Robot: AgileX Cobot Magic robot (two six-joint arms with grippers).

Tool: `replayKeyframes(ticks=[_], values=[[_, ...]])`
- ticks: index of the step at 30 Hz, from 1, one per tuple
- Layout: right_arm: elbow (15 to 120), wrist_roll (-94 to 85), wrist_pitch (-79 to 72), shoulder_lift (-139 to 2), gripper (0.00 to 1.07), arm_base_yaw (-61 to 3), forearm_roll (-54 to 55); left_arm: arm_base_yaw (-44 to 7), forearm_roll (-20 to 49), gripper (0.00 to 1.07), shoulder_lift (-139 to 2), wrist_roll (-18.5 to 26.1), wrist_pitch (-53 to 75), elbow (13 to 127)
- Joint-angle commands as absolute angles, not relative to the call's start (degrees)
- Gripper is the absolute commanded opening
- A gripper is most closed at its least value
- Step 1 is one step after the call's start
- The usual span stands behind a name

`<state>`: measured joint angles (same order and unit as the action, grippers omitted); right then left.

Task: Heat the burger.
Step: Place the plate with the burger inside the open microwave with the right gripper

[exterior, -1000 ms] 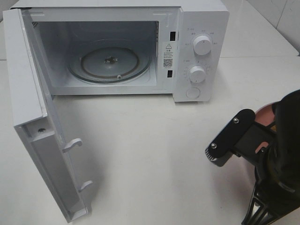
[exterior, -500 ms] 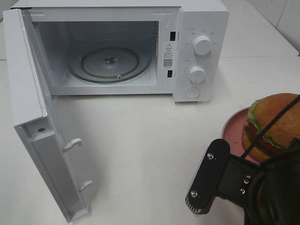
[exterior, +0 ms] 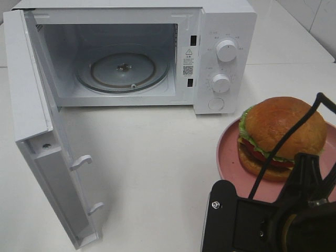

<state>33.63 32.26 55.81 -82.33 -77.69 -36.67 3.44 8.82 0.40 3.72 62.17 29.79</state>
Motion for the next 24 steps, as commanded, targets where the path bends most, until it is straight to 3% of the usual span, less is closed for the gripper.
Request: replayKeyframes(ticks=[1,24], values=[[33.5,29.2,55.2,-82.0,0.02,-77.9,-41.7,3.4,9.2,1.00,1.3,3.5,61.4,29.7],[33.5,16.2,43.3,-82.0,0.03,-77.9,-46.5,3.4,9.2,1.00,1.3,3.5,61.4,29.7]])
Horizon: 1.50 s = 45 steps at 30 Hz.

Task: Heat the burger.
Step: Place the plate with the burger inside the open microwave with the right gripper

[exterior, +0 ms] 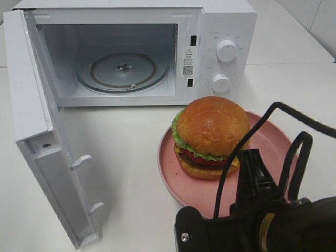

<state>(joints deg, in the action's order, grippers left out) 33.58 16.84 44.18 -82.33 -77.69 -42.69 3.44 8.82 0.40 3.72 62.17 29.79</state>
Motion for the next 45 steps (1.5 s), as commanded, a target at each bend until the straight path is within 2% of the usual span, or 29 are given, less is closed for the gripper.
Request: replayKeyframes(ticks=[1,11,13,27,30,32,38,45], values=[[33.5,15.4,41.9,-82.0,0.02,-77.9,-46.8,3.4,9.2,1.00,1.3,3.5,61.4,29.7],[33.5,9.3,38.2,-82.0,0.00,-76.3,-49.0,3.4,9.2,1.00,1.3,3.5,61.4,29.7],[33.5,5.6,35.8,-82.0,0.00,-72.0,-49.4,3.4,9.2,1.00,1.3,3.5,61.4,29.7],[33.6,-15.0,24.9,-82.0,0.00,-59.4,-47.8,3.4,9.2,1.00,1.3,3.5,61.4,29.7],[33.6,-22.3,22.1,-82.0,0.00,-56.3,-44.7,3.4,9.2,1.00,1.3,3.5,61.4,29.7],[33.6,-31.6,18.4,-82.0,0.00,-52.5,-38.2,3.4,9.2,1.00,1.3,3.5,61.4,29.7],[35.6,-46.4,15.0,-82.0,0.00,-47.1,-27.2,3.4,9.2,1.00,1.3,3.5,61.4,29.7],[38.4,-59.5,14.4,-82.0,0.00,-42.7,-19.6,3.4,9.2,1.00,1.3,3.5,61.4,29.7]])
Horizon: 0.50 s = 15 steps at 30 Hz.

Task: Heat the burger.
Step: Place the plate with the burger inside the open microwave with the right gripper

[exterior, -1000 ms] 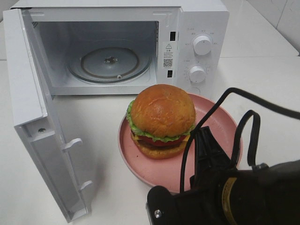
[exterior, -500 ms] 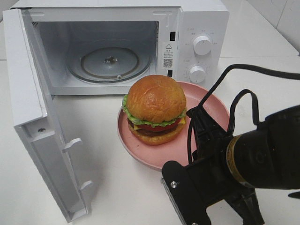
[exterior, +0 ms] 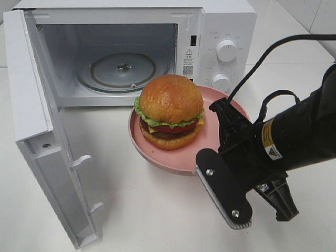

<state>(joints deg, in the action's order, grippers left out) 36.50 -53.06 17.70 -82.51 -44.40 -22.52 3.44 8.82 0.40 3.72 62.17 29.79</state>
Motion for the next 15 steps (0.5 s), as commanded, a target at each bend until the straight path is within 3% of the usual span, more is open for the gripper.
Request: replayKeyframes(ticks=[1,9,15], values=[[39.1,-64.5,14.4,-82.0,0.00,-41.5,-16.2,3.4,9.2,1.00,1.3,3.5,61.4,29.7],[40.9,-81.2,13.8,-82.3,0.00,-38.3,-3.4,3.4,9.2,1.00,1.3,3.5,61.4,29.7],[41.7,-80.2,12.6,-82.4,0.00,-38.1,-6.2,3.4,9.2,1.00,1.3,3.5,61.4,29.7]])
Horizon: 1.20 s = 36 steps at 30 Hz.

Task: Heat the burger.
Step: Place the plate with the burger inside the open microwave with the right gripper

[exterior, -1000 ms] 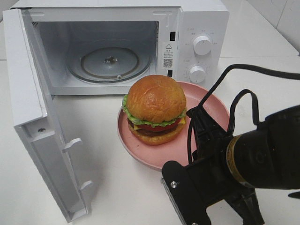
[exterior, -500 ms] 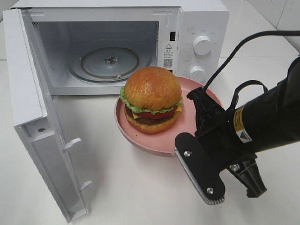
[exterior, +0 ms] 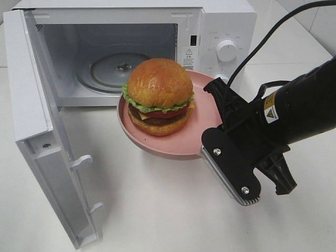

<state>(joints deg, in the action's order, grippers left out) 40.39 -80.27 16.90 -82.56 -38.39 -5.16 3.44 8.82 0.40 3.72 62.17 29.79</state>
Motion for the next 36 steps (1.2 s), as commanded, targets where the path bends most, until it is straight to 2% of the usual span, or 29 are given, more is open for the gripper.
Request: replayKeyframes(ticks=[1,14,36], values=[[41.7,-80.2,12.6,-82.4,0.00,-38.1,-6.2,3.4,9.2,1.00,1.3,3.5,61.4,29.7],[42.8,-78.0,8.3,-87.6,0.00,-38.1,-7.7,3.4,9.2,1.00,1.3,3.5,61.4,29.7],[57.1,-75.7,8.2,-99.6,0.00,-38.3,-7.6,3.4,9.2,1.00,1.3,3.5,61.4,29.7]])
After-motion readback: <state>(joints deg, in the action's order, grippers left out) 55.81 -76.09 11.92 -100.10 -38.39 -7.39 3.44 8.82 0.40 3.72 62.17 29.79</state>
